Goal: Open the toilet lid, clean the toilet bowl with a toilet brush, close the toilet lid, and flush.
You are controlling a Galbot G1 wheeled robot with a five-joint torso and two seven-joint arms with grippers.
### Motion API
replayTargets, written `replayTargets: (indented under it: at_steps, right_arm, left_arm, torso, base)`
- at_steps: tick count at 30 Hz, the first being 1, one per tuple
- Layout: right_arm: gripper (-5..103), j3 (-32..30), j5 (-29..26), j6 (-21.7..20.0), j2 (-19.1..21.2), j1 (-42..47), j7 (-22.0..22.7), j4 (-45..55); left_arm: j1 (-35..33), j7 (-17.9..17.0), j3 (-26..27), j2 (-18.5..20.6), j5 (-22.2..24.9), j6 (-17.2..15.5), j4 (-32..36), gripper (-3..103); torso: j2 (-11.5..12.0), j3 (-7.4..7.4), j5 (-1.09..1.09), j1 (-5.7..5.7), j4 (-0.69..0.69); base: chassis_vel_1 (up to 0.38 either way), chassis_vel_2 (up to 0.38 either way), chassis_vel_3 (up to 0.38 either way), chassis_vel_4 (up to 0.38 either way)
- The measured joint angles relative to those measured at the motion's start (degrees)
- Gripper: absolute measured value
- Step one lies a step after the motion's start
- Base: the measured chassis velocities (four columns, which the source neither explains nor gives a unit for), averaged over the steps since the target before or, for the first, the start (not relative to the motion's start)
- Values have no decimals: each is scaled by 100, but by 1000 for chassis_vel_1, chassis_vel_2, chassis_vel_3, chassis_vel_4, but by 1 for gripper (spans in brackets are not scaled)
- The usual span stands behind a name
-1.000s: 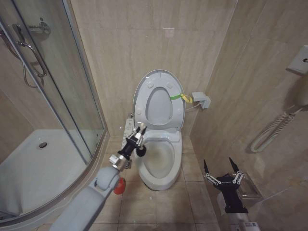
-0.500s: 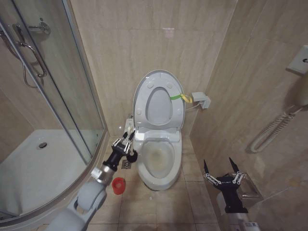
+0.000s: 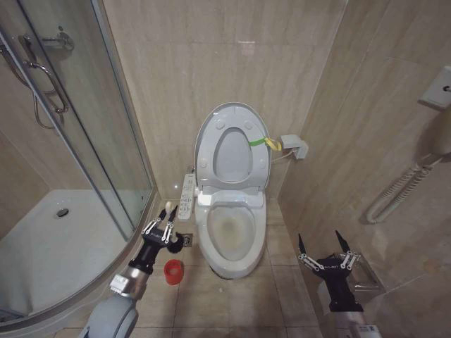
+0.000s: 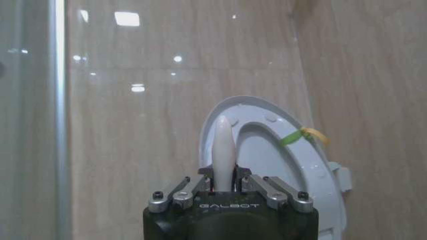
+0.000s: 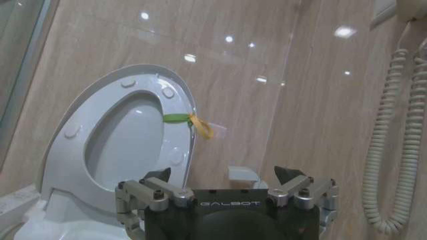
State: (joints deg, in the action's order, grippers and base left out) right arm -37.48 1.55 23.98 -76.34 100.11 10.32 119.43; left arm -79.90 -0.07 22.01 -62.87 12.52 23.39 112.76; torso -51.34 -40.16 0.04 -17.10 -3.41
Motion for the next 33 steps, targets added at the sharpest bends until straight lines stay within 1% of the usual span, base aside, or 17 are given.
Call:
replayTargets:
  at_steps: [3, 5, 8, 9, 11, 13, 14, 17, 22, 25, 26, 27, 28, 29, 30, 31, 33]
  right_arm:
    - [100, 0, 0, 0, 0, 0, 0, 0]
    - [100, 0, 0, 0, 0, 0, 0, 0]
    - [100, 1, 0, 0, 0, 0, 0, 0]
    - [100, 1, 0, 0, 0, 0, 0, 0]
    - [100, 0, 0, 0, 0, 0, 0, 0]
    - [100, 1, 0, 0, 0, 0, 0, 0]
    - [100, 1, 0, 0, 0, 0, 0, 0]
    - [100, 0, 0, 0, 0, 0, 0, 0]
    - [100, 0, 0, 0, 0, 0, 0, 0]
    - [100, 0, 0, 0, 0, 0, 0, 0]
    - [100, 0, 0, 0, 0, 0, 0, 0]
    - [100, 0, 0, 0, 0, 0, 0, 0]
    - [100, 0, 0, 0, 0, 0, 0, 0]
    - [100, 1, 0, 0, 0, 0, 0, 0]
    - [100, 1, 0, 0, 0, 0, 0, 0]
    - [100, 0, 0, 0, 1, 0, 0, 0]
    - [100, 0, 0, 0, 0, 0, 0, 0]
  left_arm:
    - [-234, 5, 338, -154, -88, 205, -26, 20]
    - [-277, 6, 425, -169, -105, 270, -74, 20]
    - [-387, 10, 698, -239, -106, 500, -377, 20]
    - [-387, 10, 698, -239, -106, 500, -377, 20]
    - [-365, 27, 799, -334, -15, 698, -691, 20]
    - [-293, 31, 822, -437, 52, 779, -917, 20]
    - [-293, 31, 822, -437, 52, 779, -917, 20]
    - [-150, 66, 812, -551, 173, 912, -1258, 20]
    - [41, 118, 754, -573, 321, 1041, -1636, 20]
    - [255, 294, 584, -550, 679, 1193, -2032, 20]
    - [255, 294, 584, -550, 679, 1193, -2032, 20]
    - [320, 324, 500, -554, 813, 1204, -2130, 20]
    - [516, 358, 328, -600, 983, 1242, -2435, 20]
    - [600, 381, 255, -599, 989, 1320, -2629, 20]
    - [600, 381, 255, -599, 989, 1320, -2629, 20]
    - [696, 441, 201, -593, 985, 1432, -2866, 20]
    - [869, 505, 143, -580, 964, 1588, -3263, 20]
  torso:
    - [0, 0, 0, 0, 0]
    - [0, 0, 1, 0, 0]
    - [0, 0, 1, 0, 0]
    - [0, 0, 1, 0, 0]
    - [0, 0, 0, -1, 1]
    - [0, 0, 0, -1, 0]
    - [0, 0, 0, -1, 0]
    - [0, 0, 0, -1, 0]
    - [1, 0, 1, -1, 0]
    - [1, -1, 1, -1, 0]
    - [1, -1, 1, -1, 0]
    - [1, 0, 1, -1, 0]
    - [1, -1, 1, -1, 0]
    - [1, -1, 2, -1, 0]
    - [1, -1, 2, -1, 0]
    - [1, -1, -1, -1, 0]
    - [1, -1, 1, -1, 0]
  base:
    - [0, 0, 0, 0]
    - [0, 0, 0, 0]
    - [0, 0, 0, 0]
    - [0, 0, 0, 0]
    - [0, 0, 0, 0]
    - [0, 0, 0, 0]
    - [0, 0, 0, 0]
    - [0, 0, 0, 0]
    - [0, 0, 0, 0]
    - [0, 0, 0, 0]
    - [0, 0, 0, 0]
    - [0, 0, 0, 0]
    - [0, 0, 0, 0]
    - [0, 0, 0, 0]
    - [0, 0, 0, 0]
    - [0, 0, 0, 0]
    - [0, 0, 0, 0]
